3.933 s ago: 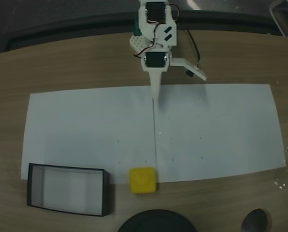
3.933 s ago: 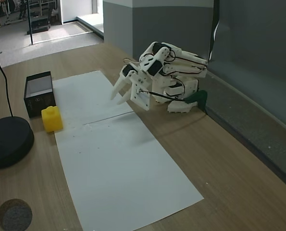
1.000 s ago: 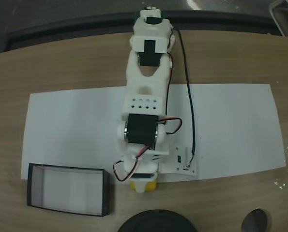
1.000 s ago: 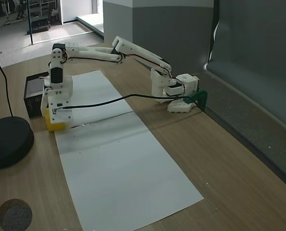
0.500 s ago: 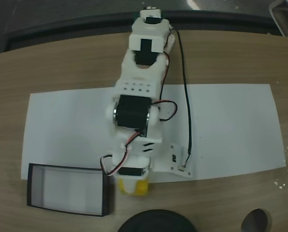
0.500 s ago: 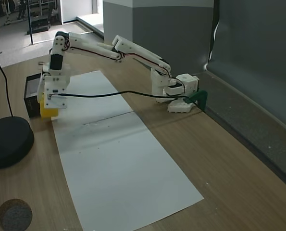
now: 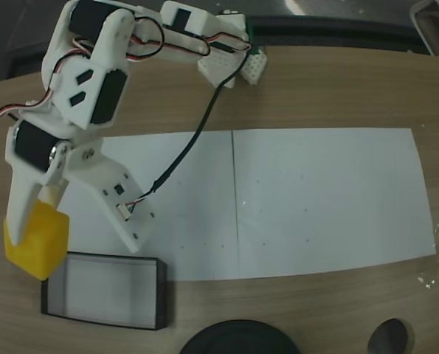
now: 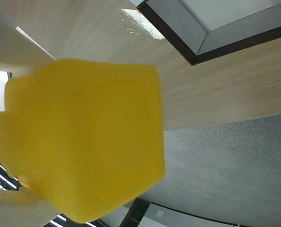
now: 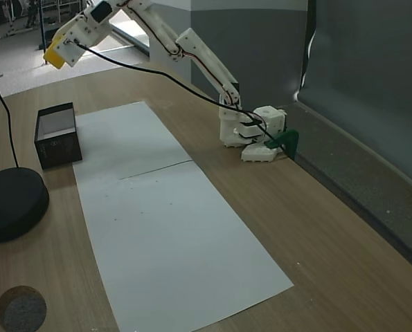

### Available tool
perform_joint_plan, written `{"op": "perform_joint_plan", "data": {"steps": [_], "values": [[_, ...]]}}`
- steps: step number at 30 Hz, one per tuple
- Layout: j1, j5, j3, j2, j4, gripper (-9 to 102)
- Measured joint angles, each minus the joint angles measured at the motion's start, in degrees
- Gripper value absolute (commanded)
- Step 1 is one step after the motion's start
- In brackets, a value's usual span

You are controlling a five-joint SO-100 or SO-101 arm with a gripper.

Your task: Grab a yellow square and put it in the box.

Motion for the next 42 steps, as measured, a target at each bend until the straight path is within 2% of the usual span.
{"op": "perform_joint_plan", "data": {"steps": [5, 21, 27, 32, 37, 42], "values": [[1.49, 0.0, 0.09, -8.88, -3.78, 16], [0.18, 0.0, 0.09, -20.04, -4.13, 16], [0.26, 1.32, 0.09, -20.13, -3.96, 33], [0.18, 2.64, 0.09, -19.07, -0.97, 26], [-3.6, 7.56, 0.09, -11.25, 5.19, 12], [-12.22, 11.6, 0.09, 2.99, 13.18, 11]]}}
